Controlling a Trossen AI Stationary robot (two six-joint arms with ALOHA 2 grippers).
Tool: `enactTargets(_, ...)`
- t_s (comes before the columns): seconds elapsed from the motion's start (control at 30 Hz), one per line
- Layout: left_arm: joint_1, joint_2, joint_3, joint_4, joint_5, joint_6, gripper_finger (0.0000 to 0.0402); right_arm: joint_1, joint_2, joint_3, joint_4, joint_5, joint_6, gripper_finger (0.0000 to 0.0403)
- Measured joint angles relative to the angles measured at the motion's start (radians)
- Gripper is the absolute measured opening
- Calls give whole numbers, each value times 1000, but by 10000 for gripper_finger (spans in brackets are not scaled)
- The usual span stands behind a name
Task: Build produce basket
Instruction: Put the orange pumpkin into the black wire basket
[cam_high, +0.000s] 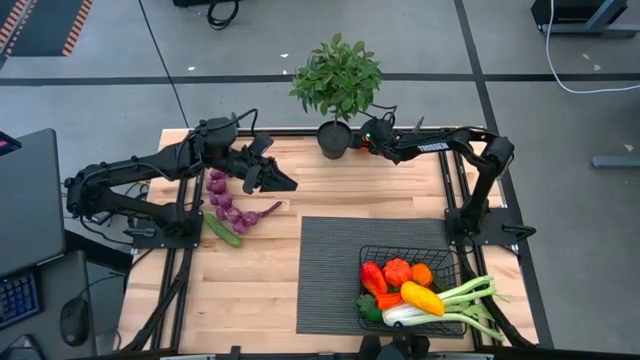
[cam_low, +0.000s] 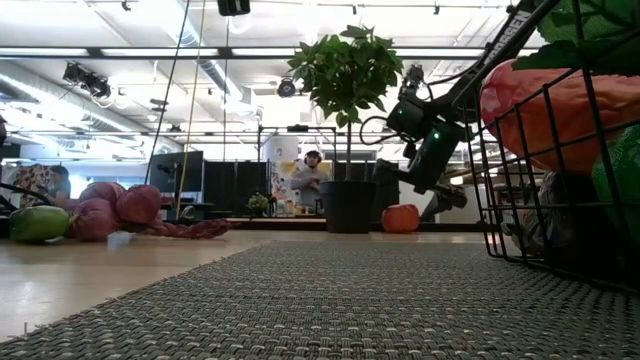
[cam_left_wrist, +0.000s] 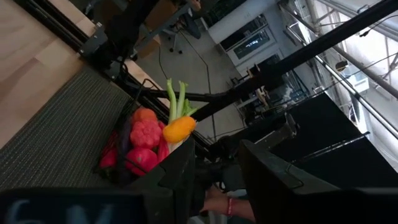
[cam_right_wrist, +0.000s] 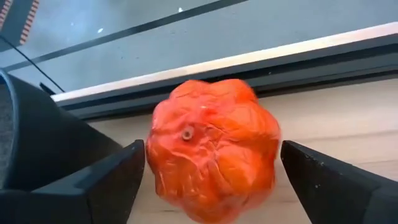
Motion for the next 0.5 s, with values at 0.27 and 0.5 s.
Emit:
enactTargets(0.27, 0, 0, 0, -1, 0, 2, 133, -2, -1, 0, -16, -30, 3, 317)
enactTargets(0.5, 0, 0, 0, -2, 0, 3, 133, -2, -1, 0, -18, -53, 10, 266)
